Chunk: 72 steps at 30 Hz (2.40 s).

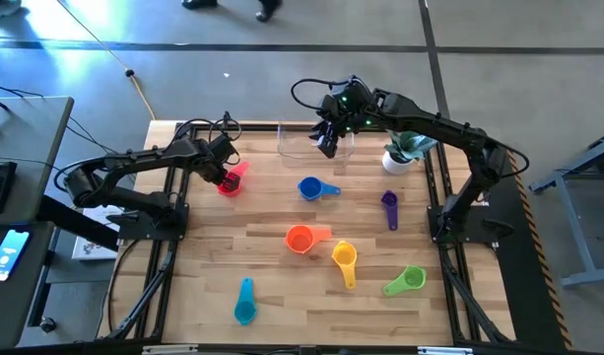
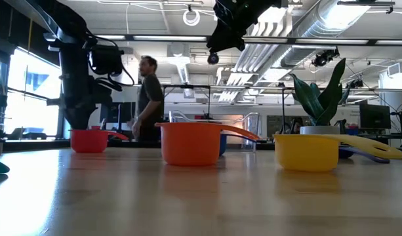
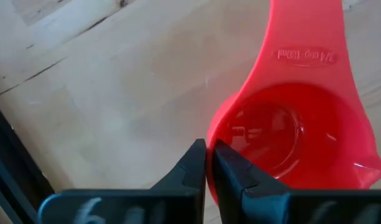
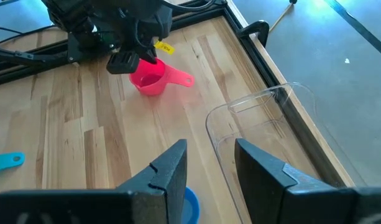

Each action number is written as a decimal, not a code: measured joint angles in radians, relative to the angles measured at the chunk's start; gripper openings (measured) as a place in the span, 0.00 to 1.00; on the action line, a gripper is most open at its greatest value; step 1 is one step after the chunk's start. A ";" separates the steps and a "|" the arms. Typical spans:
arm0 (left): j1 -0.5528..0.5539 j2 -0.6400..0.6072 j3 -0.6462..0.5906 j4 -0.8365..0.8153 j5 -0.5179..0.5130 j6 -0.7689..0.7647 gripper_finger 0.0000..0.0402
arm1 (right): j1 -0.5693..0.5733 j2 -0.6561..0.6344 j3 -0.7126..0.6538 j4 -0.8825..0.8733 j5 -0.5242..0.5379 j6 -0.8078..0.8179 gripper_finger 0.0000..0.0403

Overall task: Nest measuring cups in basket
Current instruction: Stack the red measuring cup on top of the orange measuring cup

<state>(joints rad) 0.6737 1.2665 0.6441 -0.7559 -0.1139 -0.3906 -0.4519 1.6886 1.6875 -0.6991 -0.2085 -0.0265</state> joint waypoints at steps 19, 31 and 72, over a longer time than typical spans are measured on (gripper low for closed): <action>-0.141 -0.173 0.000 -0.002 0.076 0.011 0.00 | 0.035 0.000 0.000 0.024 -0.001 0.112 0.31; -0.314 -0.232 0.149 -0.001 0.106 0.165 0.00 | 0.080 0.000 0.000 0.141 0.083 0.386 0.31; -0.689 0.094 0.275 0.322 0.174 0.210 0.00 | 0.380 -0.022 0.000 0.211 0.553 0.684 0.31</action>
<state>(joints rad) -0.0151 1.3604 0.9187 -0.4343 0.0599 -0.1810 -0.0719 1.6669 1.6875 -0.4885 0.3442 0.6578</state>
